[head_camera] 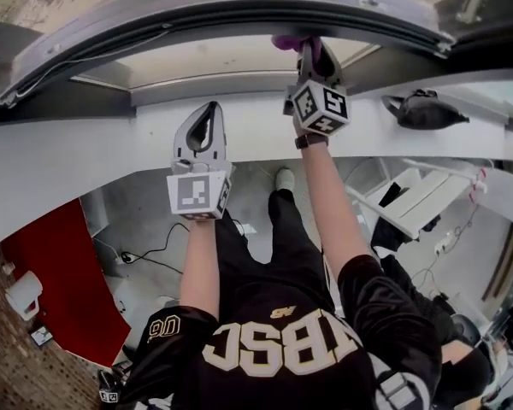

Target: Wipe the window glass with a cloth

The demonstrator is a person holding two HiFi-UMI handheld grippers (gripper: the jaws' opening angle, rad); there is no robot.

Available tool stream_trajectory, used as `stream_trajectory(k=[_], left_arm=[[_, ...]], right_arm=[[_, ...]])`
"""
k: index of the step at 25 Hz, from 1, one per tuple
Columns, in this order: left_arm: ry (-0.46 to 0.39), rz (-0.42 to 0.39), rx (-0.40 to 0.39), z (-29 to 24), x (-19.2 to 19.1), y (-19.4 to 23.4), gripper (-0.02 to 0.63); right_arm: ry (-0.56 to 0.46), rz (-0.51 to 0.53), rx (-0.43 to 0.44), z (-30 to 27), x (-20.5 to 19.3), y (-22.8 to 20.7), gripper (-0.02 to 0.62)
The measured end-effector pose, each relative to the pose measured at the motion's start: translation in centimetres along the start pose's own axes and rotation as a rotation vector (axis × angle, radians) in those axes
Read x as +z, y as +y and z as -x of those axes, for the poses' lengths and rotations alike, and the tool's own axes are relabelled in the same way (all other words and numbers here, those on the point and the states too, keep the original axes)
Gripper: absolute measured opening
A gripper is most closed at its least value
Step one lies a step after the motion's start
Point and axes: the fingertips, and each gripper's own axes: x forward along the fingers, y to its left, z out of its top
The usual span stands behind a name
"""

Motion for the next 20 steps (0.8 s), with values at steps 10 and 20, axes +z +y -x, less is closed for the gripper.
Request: stream_trajectory(k=[10,20], left_arm=[[-0.018,0.004,-0.059,-3.8,-0.8,-6.9,0.018],[0.003,-0.019,0.140,4.9,-1.6,14.3,0.018]], right_arm=[[-0.060,-0.104,-0.175,2.8,3.2,-12.3,0.075],[0.155,0.029,0.359,0.8,-10.4,20.7,0.075]])
